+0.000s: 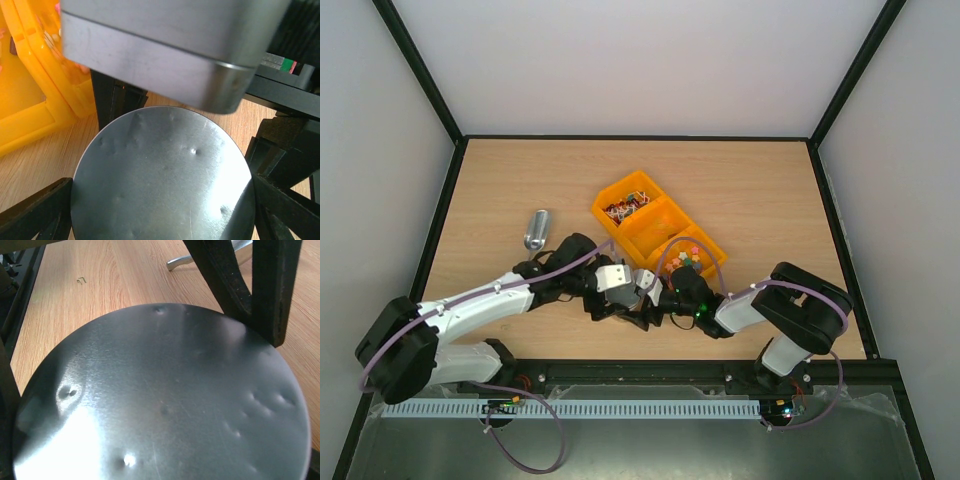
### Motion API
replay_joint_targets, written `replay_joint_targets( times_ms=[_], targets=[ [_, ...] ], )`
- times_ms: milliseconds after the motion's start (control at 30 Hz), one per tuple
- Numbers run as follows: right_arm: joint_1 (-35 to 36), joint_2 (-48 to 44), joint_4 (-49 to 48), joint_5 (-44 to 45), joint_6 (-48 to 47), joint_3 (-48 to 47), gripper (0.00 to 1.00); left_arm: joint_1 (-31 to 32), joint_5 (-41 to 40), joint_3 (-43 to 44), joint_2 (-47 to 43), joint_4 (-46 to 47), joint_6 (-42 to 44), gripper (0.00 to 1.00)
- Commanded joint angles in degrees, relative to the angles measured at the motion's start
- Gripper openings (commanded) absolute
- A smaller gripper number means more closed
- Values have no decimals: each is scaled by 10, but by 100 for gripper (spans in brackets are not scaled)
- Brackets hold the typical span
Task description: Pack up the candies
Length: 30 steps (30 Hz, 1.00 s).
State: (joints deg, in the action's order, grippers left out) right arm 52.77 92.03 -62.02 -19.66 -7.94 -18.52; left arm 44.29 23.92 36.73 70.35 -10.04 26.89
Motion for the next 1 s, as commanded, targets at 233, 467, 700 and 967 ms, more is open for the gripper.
replay_joint_targets(
  times_ms=[233,467,700,967],
  targets=[
    [9,1,32,-56,-31,18,43,-2,21,-4,28,-72,105,80],
    [9,0,37,-91,-64,19,42,-3,52,8,36,-127,216,76],
    [9,-3,48,-107,-78,15,42,-7,97,26,58,-207,316,70],
    [7,-5,56,-104,-76,12,42,-44,115,71,91,-246,366,82]
  ],
)
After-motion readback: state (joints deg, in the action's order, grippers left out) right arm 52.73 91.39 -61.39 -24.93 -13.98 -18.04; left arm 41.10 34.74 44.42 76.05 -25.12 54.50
